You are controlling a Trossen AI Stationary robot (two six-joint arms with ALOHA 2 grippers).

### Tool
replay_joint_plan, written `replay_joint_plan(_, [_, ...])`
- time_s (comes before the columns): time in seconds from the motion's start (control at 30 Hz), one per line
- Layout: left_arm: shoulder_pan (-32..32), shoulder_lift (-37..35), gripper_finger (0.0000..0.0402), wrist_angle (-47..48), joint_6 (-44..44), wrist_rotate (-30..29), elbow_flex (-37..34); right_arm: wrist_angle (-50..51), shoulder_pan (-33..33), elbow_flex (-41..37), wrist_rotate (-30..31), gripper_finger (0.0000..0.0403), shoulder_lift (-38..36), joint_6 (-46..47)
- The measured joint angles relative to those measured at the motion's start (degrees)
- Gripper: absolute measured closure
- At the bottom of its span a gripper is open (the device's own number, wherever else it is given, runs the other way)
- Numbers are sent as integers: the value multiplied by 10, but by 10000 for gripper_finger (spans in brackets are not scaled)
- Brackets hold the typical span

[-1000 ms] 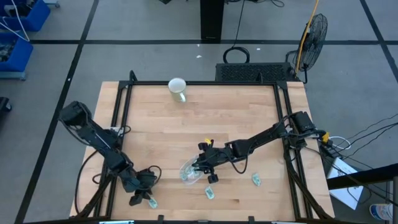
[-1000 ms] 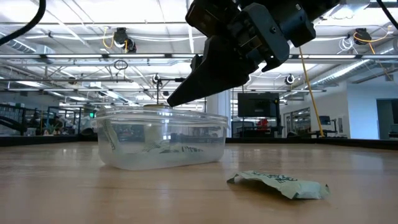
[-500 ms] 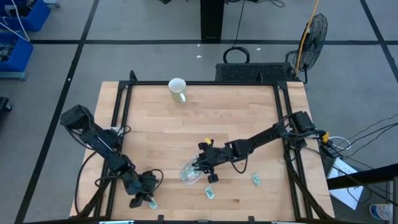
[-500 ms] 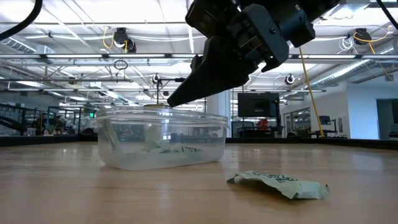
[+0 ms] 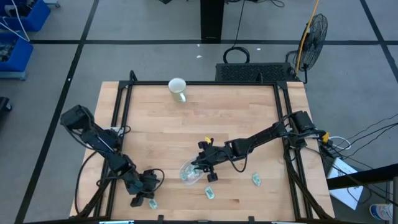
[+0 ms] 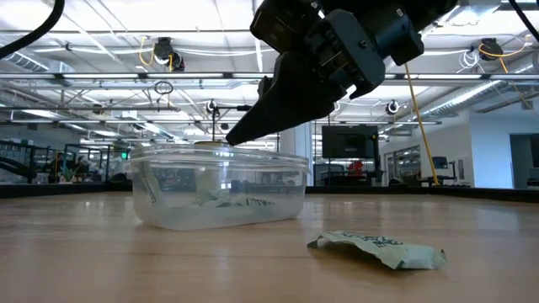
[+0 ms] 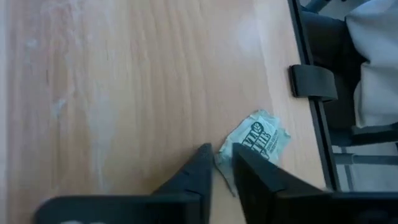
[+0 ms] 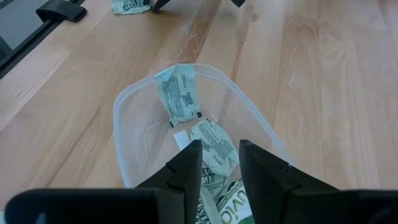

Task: Pick and place Stevia / Truvia into bins
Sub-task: Put the light green stevia packet into the transparent bin

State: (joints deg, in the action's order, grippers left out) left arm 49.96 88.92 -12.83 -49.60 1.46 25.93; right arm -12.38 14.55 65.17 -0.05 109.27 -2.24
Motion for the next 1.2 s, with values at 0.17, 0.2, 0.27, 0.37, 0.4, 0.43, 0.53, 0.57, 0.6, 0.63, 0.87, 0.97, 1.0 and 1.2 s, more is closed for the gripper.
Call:
replay_joint_plan(0.17, [-3, 0, 393, -14, 41, 6, -2, 0, 0, 0, 0, 303, 0, 0])
replay_joint_plan(0.2, [-3, -1, 393, -28, 66, 7, -2, 0, 0, 0, 0, 303, 0, 0])
replay_joint_plan(0.27, [-9, -6, 393, -45, 119, 6, -2, 0, 0, 0, 0, 303, 0, -1])
replay_joint_plan(0.37, [-28, -32, 397, -41, 184, -11, 17, -3, 0, 0, 0, 303, 0, -1])
replay_joint_plan(0.4, [-36, -44, 397, -34, 205, -22, 28, -3, 0, 0, 0, 303, -1, -1])
replay_joint_plan(0.43, [-45, -54, 397, -16, 225, -35, 39, -2, 0, 0, 0, 303, -1, -1])
replay_joint_plan(0.53, [-74, -79, 398, 67, 301, -73, 78, 9, 0, -1, 0, 303, -16, 3])
replay_joint_plan(0.57, [-85, -84, 398, 90, 326, -83, 98, 18, 0, -1, 0, 303, -27, 6])
replay_joint_plan(0.6, [-96, -86, 397, 110, 352, -92, 117, 32, 1, -1, 0, 303, -40, 7])
replay_joint_plan(0.63, [-108, -87, 397, 136, 377, -94, 135, 51, 2, -1, 0, 303, -55, 9])
replay_joint_plan(0.87, [-208, -65, 396, 236, 508, -80, 201, 147, 10, -20, 2, 303, -155, 121])
replay_joint_plan(0.97, [-248, -48, 398, 225, 544, -68, 209, 141, 24, -60, 2, 303, -183, 148])
replay_joint_plan(1.0, [-258, -47, 399, 231, 550, -66, 209, 140, 29, -75, 2, 303, -192, 154])
replay_joint_plan(1.2, [-302, -15, 396, 190, 555, -24, 215, 132, 43, -146, 8, 303, -236, 225])
